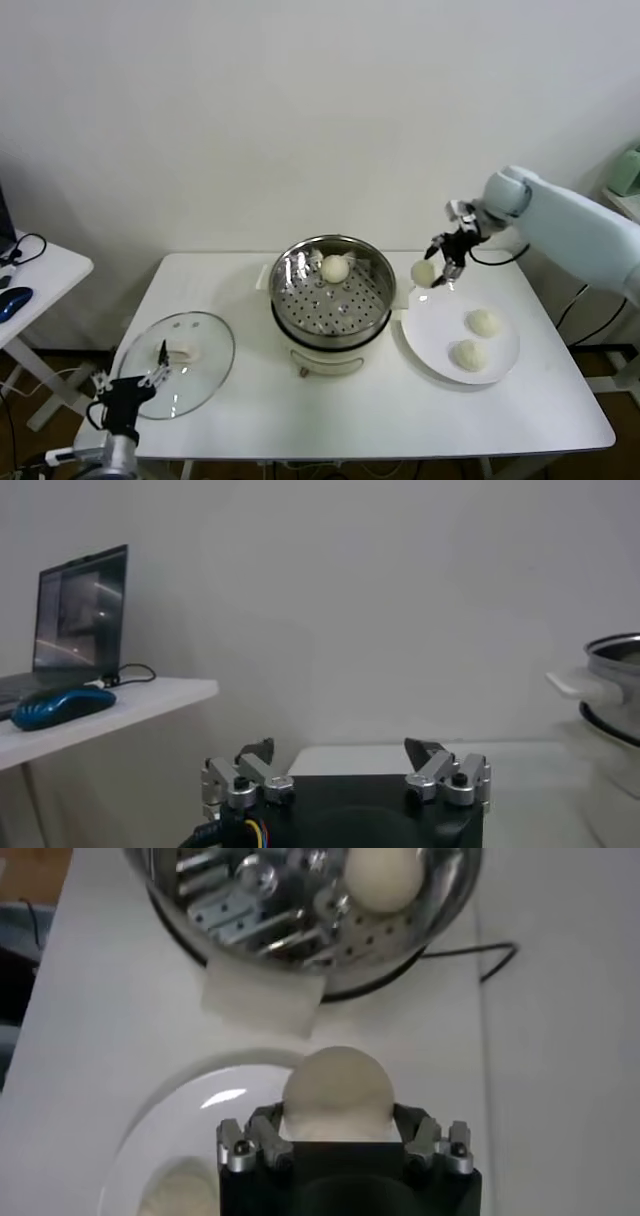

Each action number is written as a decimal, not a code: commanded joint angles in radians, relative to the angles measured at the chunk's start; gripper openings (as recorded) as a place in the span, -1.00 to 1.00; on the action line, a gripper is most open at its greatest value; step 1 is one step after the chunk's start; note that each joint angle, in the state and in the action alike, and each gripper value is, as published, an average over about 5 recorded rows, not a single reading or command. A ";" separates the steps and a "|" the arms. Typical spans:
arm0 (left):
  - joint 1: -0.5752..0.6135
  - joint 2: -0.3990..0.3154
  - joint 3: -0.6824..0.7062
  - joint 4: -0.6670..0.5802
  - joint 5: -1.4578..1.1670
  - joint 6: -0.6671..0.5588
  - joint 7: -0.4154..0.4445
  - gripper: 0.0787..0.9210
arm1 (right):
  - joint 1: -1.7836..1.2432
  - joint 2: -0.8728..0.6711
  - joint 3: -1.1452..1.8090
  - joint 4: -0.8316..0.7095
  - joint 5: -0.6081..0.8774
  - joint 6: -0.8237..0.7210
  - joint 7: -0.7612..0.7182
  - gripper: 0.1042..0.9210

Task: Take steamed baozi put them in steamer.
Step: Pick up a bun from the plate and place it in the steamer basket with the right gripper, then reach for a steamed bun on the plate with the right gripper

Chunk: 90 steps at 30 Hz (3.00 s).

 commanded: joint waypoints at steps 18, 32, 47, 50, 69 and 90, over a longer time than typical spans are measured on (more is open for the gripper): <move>0.007 0.007 0.008 -0.044 0.010 0.003 0.022 0.77 | 0.058 0.398 -0.206 0.031 0.328 -0.124 0.087 0.57; 0.016 -0.008 0.009 -0.055 0.009 0.002 0.041 0.77 | -0.019 0.503 -0.209 -0.076 0.255 -0.121 0.084 0.57; 0.023 0.004 0.001 -0.049 0.004 -0.005 0.042 0.77 | -0.063 0.516 -0.190 -0.115 0.177 -0.106 0.079 0.57; 0.018 0.002 0.002 -0.050 0.006 -0.002 0.042 0.77 | -0.067 0.521 -0.184 -0.121 0.172 -0.104 0.080 0.57; 0.016 -0.007 0.007 -0.051 0.009 0.002 0.039 0.77 | -0.060 0.509 -0.176 -0.118 0.146 -0.078 0.081 0.73; 0.009 -0.006 0.011 -0.064 0.023 0.013 0.043 0.77 | 0.268 0.046 -0.267 0.279 0.119 -0.029 -0.088 0.76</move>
